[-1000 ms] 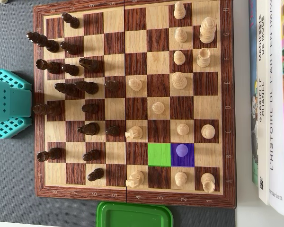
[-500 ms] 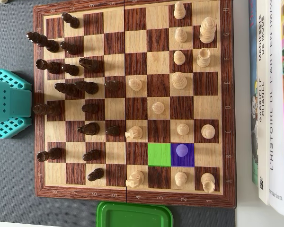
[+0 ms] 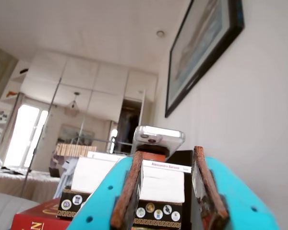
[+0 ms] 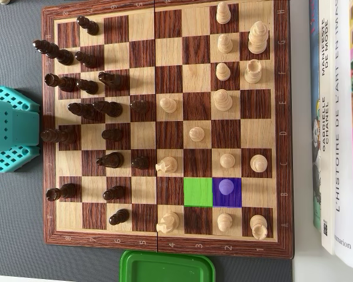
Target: Play chess
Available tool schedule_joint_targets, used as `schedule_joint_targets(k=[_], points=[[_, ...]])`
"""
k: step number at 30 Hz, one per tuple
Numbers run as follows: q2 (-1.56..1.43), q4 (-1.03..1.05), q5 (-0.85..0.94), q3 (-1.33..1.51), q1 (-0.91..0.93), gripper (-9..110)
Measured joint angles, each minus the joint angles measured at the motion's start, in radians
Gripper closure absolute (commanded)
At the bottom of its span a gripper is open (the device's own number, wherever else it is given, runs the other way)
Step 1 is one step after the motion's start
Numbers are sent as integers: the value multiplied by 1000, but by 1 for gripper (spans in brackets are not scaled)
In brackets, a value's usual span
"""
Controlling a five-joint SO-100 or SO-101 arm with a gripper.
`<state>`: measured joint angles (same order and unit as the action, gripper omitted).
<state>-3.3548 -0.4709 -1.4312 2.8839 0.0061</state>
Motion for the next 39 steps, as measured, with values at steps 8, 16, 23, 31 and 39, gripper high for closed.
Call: schedule_joint_targets(k=[8,16,23,31,39], points=[[3,465,0,-100,0,86],[20,815,0,-126,0,86],[28,1111,0,-201,0,86],[351,1333,0,-377,0,86],[721,1473,0,-594,64,86]])
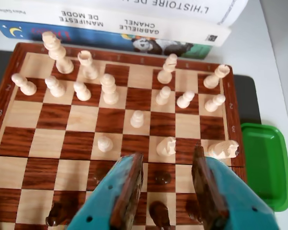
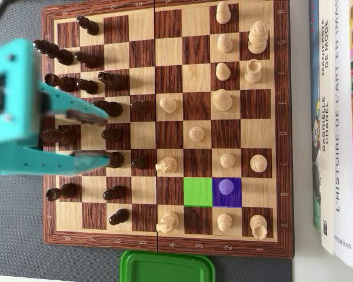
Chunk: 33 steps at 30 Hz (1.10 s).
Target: Play chess
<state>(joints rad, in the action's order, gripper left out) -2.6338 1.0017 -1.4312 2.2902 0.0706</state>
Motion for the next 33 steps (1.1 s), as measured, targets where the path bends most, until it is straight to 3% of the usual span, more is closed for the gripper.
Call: schedule_joint_targets(k=[9,24,33], points=[[402,187,0,-293,77,86],[925,202,2,-699,86,86],[1157,212,91,-885,109,86]])
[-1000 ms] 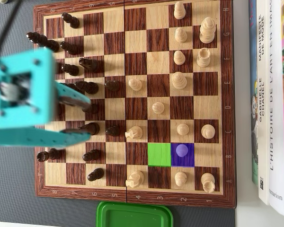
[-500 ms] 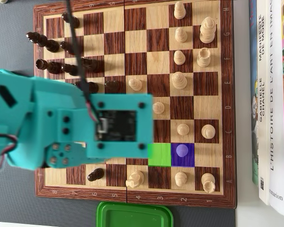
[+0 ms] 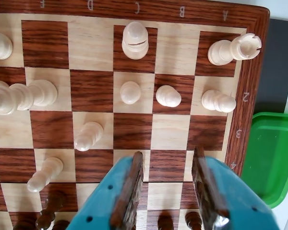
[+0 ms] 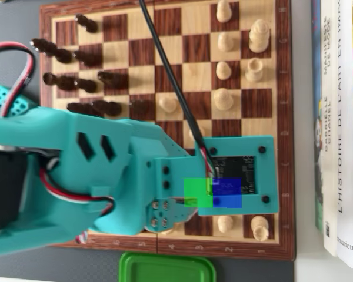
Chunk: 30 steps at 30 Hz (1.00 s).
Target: Play chess
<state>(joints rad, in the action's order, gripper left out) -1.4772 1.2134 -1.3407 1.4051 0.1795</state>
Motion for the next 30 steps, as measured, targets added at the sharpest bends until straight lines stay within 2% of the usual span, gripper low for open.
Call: schedule_joint_targets(k=[15,30], points=[[258,6,31,-198,2,86],[337,6,31,-247,21,86]])
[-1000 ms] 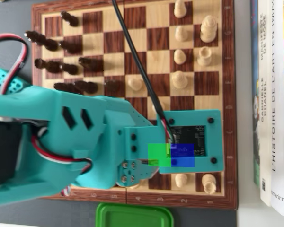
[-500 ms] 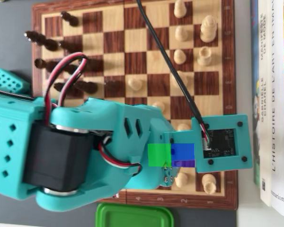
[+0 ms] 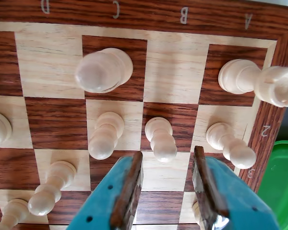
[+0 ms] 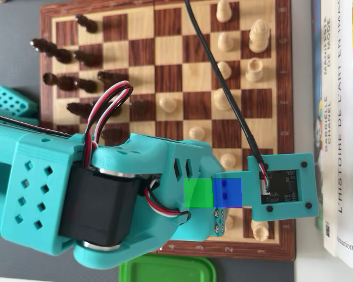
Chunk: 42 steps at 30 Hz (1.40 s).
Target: Play chess
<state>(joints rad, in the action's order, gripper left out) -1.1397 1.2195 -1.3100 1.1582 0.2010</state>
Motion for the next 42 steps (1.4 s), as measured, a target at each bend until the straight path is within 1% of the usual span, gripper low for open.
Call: schedule_joint_targets(k=[7,33,42], points=[[67,0,0,-64,2,86],[80,0,0,-64,2,86],[132,0,0,-72,3,86]])
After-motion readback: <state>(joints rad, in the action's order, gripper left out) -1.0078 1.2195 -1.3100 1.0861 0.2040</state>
